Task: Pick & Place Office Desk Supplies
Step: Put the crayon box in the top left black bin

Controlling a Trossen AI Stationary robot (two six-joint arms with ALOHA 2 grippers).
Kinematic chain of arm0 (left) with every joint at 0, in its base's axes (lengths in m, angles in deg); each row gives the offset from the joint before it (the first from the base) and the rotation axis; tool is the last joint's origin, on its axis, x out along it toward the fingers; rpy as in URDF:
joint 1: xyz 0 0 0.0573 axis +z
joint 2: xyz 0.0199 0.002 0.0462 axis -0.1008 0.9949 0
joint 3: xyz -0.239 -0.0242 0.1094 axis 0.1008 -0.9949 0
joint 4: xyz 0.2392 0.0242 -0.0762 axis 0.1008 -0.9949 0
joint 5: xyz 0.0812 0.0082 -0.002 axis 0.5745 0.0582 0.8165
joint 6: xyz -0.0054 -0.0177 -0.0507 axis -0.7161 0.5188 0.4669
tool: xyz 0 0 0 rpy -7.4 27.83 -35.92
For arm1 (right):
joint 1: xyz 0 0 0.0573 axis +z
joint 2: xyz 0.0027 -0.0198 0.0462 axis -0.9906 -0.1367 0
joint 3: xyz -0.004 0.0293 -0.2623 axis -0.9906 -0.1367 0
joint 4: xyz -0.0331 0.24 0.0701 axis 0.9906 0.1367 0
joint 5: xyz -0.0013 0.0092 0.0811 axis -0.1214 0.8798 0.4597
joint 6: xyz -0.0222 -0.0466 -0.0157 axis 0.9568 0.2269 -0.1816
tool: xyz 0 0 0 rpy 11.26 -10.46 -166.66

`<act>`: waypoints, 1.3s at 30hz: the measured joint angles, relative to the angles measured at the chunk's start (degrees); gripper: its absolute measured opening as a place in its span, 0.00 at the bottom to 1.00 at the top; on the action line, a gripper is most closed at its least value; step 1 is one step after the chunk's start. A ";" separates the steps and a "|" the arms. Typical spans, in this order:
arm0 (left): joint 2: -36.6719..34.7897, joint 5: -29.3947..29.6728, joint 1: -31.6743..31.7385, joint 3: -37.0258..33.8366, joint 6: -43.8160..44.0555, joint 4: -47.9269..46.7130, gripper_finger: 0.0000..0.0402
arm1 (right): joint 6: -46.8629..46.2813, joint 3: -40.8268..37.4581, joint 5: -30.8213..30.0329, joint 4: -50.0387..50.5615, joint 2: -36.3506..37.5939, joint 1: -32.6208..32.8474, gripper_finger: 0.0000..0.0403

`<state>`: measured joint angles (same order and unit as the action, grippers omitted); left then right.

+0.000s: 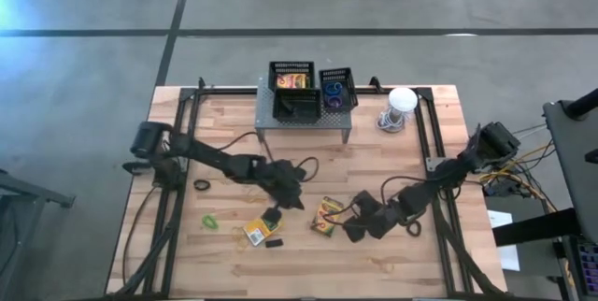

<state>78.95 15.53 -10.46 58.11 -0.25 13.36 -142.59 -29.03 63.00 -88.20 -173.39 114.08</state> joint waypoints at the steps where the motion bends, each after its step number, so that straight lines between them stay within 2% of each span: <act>1: 1.16 -0.55 0.38 1.09 -0.49 -0.80 0.02 | -1.53 -0.81 -0.16 -2.07 -0.96 0.09 0.48; 7: 6.54 -4.90 1.96 4.70 -1.33 0.03 0.01 | -7.58 -1.00 -5.17 -9.91 -7.83 0.21 0.56; 10: 9.33 -5.27 2.22 5.81 -1.39 1.23 0.01 | -8.69 -0.71 -8.05 -12.74 -9.59 0.22 0.56; 19: 16.52 -6.65 2.37 8.47 -0.89 4.89 0.01 | -10.19 -0.41 -10.10 -14.62 -12.20 -0.21 0.53; 35: 17.04 -7.19 2.44 8.42 0.46 7.73 0.01 | -9.51 -0.60 -13.24 -15.83 -12.39 -3.80 0.53; 39: 17.04 -7.21 2.44 8.42 1.38 7.71 0.01 | -5.74 -0.39 -13.67 -17.51 -12.54 -5.46 0.53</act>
<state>96.00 8.32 -8.03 66.54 1.13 21.07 -148.32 -29.41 49.33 -105.72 -185.93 108.62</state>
